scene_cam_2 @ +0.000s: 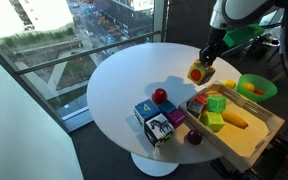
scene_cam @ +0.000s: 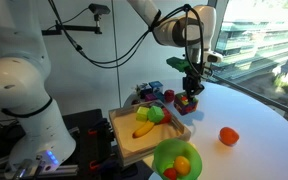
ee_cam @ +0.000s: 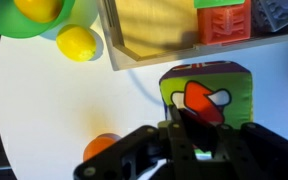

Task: Place the green block on the tray then take the orange and green cube and put it on the table

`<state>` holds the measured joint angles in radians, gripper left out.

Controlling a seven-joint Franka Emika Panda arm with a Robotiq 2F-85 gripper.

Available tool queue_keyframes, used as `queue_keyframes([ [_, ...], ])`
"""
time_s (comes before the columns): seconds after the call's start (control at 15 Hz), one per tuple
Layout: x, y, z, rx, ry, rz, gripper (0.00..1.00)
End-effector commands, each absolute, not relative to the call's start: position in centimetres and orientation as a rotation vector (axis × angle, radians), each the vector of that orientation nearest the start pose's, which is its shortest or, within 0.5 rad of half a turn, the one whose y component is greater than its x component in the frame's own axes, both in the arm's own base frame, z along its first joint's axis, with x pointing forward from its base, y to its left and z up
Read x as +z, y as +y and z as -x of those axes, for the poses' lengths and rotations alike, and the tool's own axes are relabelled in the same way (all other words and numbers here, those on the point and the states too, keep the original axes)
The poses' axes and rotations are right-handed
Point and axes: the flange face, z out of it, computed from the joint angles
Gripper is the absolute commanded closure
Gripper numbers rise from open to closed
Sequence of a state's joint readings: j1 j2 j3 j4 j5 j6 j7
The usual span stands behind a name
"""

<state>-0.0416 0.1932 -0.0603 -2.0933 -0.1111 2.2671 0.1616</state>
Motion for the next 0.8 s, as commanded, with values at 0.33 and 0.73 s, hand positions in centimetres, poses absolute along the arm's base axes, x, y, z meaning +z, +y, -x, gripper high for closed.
queue_keyframes([
  [0.33, 30.8, -5.4, -58.5, 0.054, 0.342, 3.256, 0.61],
  [0.73, 30.8, -4.7, -57.8, 0.12, 0.297, 3.253, 0.15],
])
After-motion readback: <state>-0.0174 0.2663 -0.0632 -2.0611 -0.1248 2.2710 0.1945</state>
